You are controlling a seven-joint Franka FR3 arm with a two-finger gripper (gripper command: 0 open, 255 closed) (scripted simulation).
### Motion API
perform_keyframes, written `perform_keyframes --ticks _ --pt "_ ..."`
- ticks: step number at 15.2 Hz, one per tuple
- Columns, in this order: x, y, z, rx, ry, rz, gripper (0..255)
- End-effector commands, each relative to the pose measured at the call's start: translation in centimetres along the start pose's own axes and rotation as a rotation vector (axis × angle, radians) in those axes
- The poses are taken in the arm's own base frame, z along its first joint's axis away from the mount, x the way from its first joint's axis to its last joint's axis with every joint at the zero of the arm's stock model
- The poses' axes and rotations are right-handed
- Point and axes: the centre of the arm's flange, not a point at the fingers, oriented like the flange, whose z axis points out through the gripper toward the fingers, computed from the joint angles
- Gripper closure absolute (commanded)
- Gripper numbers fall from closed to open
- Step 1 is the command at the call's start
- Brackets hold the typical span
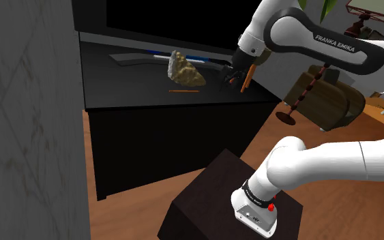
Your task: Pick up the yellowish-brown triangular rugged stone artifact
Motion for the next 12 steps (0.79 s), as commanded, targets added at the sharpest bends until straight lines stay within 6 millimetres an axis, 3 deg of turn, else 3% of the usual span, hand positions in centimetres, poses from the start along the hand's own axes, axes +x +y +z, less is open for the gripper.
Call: perform_keyframes --ticks 1,12 --pt "0.0 0.0 0.0 0.000 0.000 0.000 0" --pt "12.7 0.1 2.4 -0.129 0.093 -0.054 0"
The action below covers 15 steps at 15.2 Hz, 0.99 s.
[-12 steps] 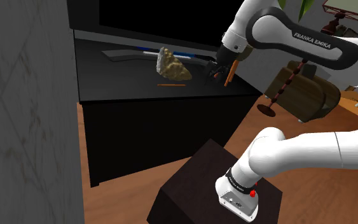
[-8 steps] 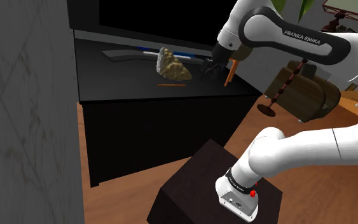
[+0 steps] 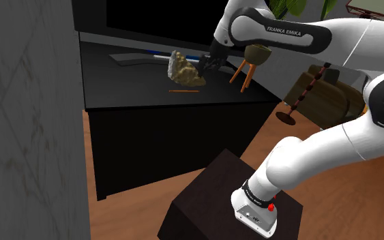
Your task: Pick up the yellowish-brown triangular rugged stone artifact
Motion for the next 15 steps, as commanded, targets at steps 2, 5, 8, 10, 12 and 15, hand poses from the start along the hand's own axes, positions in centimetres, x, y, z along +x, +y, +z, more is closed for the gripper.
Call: perform_keyframes --ticks 2,5,8,10,12,15 --pt "3.6 0.1 1.0 -0.036 0.026 -0.016 0" --pt "7.0 0.2 1.7 -0.071 0.052 -0.030 0" --pt "10.5 0.2 2.2 -0.106 0.077 -0.045 0" --pt "12.8 0.2 2.6 -0.129 0.094 -0.055 0" --pt "15.2 0.1 2.9 -0.153 0.111 -0.065 0" --pt "18.7 0.1 3.3 -0.188 0.136 -0.080 0"
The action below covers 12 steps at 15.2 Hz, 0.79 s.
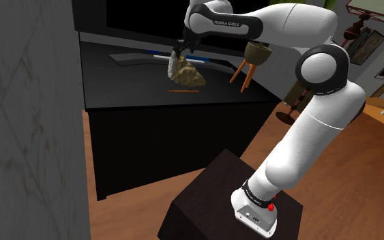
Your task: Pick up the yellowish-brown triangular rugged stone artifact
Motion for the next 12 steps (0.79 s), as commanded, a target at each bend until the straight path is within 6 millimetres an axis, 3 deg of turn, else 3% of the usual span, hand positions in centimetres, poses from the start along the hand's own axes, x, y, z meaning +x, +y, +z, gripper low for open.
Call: perform_keyframes --ticks 1,4,5,12 --pt "2.6 0.1 0.3 -0.024 0.018 -0.010 0" --pt "6.1 0.2 1.0 -0.059 0.043 -0.025 0" --pt "6.3 0.2 1.1 -0.062 0.045 -0.026 0" --pt "5.1 -0.9 4.7 -0.062 0.045 -0.026 0"
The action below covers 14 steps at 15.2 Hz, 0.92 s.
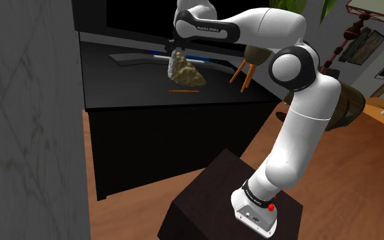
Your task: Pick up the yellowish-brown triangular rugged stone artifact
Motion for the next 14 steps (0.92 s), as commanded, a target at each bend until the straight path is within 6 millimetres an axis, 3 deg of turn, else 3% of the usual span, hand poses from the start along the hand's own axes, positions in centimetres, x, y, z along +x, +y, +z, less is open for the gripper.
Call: perform_keyframes --ticks 1,2,3,12,14 --pt "-0.33 -0.24 0.59 0.000 0.001 0.000 0" --pt "-0.33 -0.24 0.59 0.000 0.001 0.000 0" --pt "-0.29 -0.22 0.56 0.000 0.001 0.000 255" --pt "-0.33 -0.24 0.59 0.000 0.001 0.000 255" --pt "0.02 0.12 -0.33 0.000 0.001 0.000 255"
